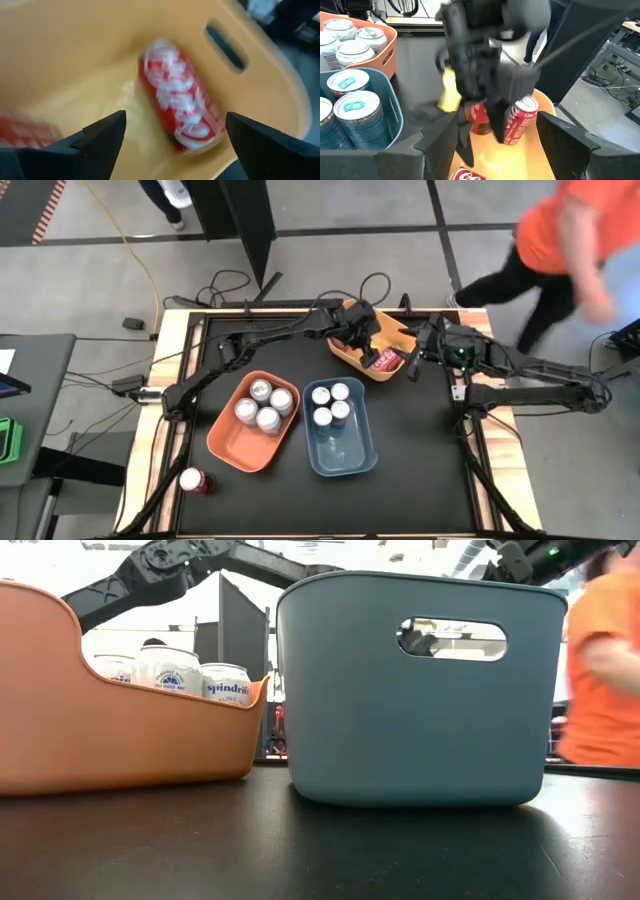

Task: Sort soda cans
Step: Put the top red soda can into the yellow bin

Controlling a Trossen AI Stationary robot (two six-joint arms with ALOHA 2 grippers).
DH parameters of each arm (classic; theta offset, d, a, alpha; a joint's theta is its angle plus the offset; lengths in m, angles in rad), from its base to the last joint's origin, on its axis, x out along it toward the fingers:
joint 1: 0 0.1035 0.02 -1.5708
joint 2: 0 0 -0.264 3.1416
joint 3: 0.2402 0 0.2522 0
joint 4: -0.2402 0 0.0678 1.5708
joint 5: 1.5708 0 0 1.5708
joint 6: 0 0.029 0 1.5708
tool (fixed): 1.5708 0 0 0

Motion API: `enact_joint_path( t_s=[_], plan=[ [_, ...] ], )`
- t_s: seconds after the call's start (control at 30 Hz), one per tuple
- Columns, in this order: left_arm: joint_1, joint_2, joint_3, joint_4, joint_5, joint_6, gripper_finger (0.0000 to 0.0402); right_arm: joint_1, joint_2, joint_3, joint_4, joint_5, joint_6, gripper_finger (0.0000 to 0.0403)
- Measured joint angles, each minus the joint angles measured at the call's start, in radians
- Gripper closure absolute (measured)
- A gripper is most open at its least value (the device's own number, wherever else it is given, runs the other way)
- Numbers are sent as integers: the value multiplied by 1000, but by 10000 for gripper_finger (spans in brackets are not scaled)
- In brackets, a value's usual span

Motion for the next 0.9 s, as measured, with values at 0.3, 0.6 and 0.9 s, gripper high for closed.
enact_joint_path(
  t_s=[0.3,0.6,0.9],
  plan=[
    [2,42,7,106,1,-27,74,-3,0,0,-3,0,2,116],
    [8,-32,6,73,-2,22,103,-3,29,17,-39,0,3,116],
    [-3,-162,5,-37,0,125,105,-2,74,121,-107,-4,75,116]
  ],
)
